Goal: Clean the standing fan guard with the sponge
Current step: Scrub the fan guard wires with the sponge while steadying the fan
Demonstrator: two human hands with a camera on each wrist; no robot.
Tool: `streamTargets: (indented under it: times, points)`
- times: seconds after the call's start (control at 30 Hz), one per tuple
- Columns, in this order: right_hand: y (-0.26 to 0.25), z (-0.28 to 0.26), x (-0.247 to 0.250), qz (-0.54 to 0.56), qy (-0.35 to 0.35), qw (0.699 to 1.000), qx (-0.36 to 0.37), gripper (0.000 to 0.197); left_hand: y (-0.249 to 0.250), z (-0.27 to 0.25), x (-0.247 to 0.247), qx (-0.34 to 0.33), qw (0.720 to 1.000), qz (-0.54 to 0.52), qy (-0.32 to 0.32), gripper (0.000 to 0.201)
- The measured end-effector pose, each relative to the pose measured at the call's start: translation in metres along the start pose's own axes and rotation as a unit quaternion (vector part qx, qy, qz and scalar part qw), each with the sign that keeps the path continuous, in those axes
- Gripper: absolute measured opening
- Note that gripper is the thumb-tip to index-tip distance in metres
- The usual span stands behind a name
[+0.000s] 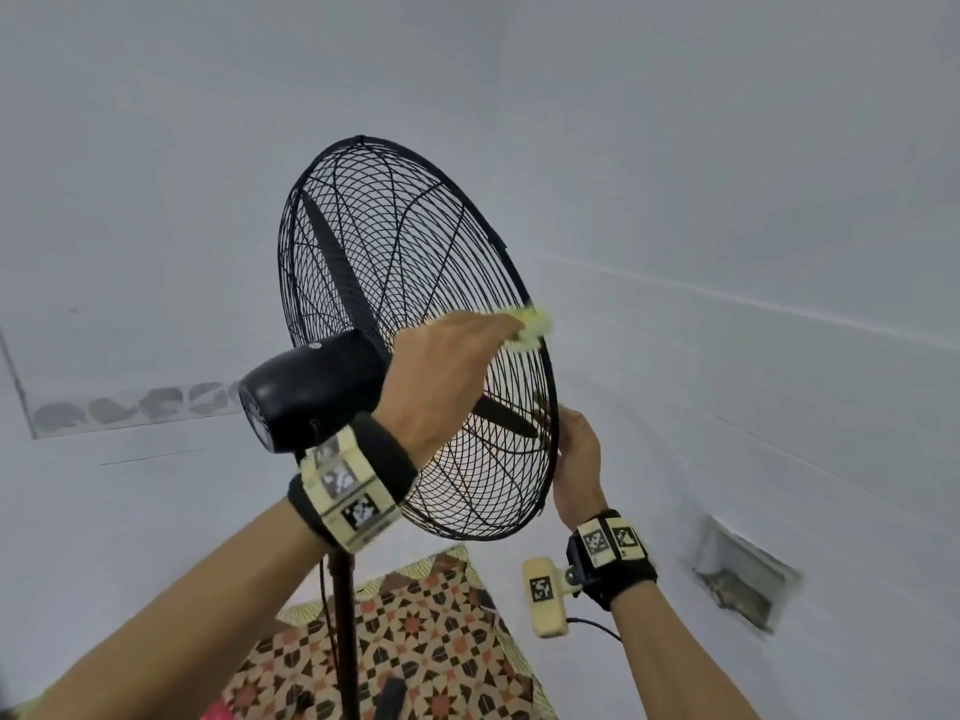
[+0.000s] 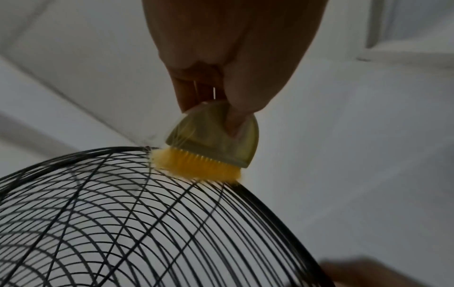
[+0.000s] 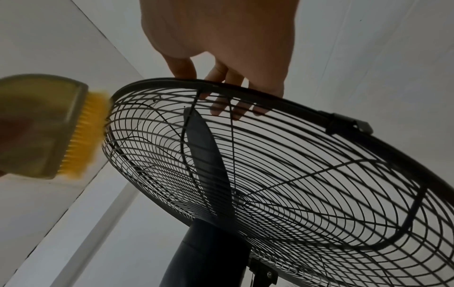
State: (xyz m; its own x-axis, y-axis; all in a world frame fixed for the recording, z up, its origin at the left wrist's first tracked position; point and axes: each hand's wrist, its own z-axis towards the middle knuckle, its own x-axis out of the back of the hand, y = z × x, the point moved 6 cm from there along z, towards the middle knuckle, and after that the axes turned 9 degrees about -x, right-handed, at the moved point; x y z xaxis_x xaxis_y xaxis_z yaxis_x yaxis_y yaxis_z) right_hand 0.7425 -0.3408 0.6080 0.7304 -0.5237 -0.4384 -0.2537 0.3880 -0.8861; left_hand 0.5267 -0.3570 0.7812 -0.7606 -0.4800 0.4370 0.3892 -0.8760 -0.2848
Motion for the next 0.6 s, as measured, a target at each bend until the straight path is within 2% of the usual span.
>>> streamTargets:
  times: [0.07, 0.17, 0.23, 0.27, 0.37, 0.4, 0.47, 0.53, 0.6]
  points:
    - [-0.001, 0.002, 0.000, 0.007, -0.004, 1.000, 0.007, 0.063, 0.024, -0.021, -0.018, -0.044, 0.998, -0.020, -0.043, 0.034]
    - [0.000, 0.003, 0.004, 0.006, -0.026, 1.000, 0.004, 0.035, 0.060, -0.064, -0.044, -0.079, 0.988, -0.065, -0.118, 0.031]
    - [0.001, 0.002, 0.009, -0.007, -0.047, 0.999, 0.003, 0.019, 0.064, -0.063, -0.042, -0.066, 0.990, -0.063, -0.105, 0.030]
    - [0.000, 0.001, 0.011, -0.017, -0.049, 0.999, 0.007, 0.017, 0.059, -0.050, -0.033, -0.050, 0.995, -0.055, -0.073, 0.030]
    - [-0.001, -0.002, 0.012, -0.036, -0.050, 0.998, 0.009, 0.033, 0.035, -0.002, -0.001, -0.012, 1.000, 0.005, 0.000, 0.026]
    - [0.000, -0.003, 0.010, -0.038, -0.047, 0.998, 0.007, 0.034, 0.031, 0.005, 0.001, -0.006, 1.000, 0.023, -0.001, 0.026]
    - [-0.001, -0.004, 0.010, -0.039, -0.038, 0.998, 0.006, 0.021, 0.036, -0.002, -0.011, -0.021, 0.999, 0.030, -0.026, 0.026]
    - [-0.001, -0.003, 0.011, -0.049, -0.044, 0.998, 0.011, 0.013, 0.058, -0.033, -0.035, -0.049, 0.996, -0.009, -0.075, 0.026]
    - [0.001, -0.002, 0.011, -0.060, -0.058, 0.996, 0.011, 0.015, 0.077, -0.061, -0.050, -0.066, 0.991, -0.043, -0.109, 0.037]
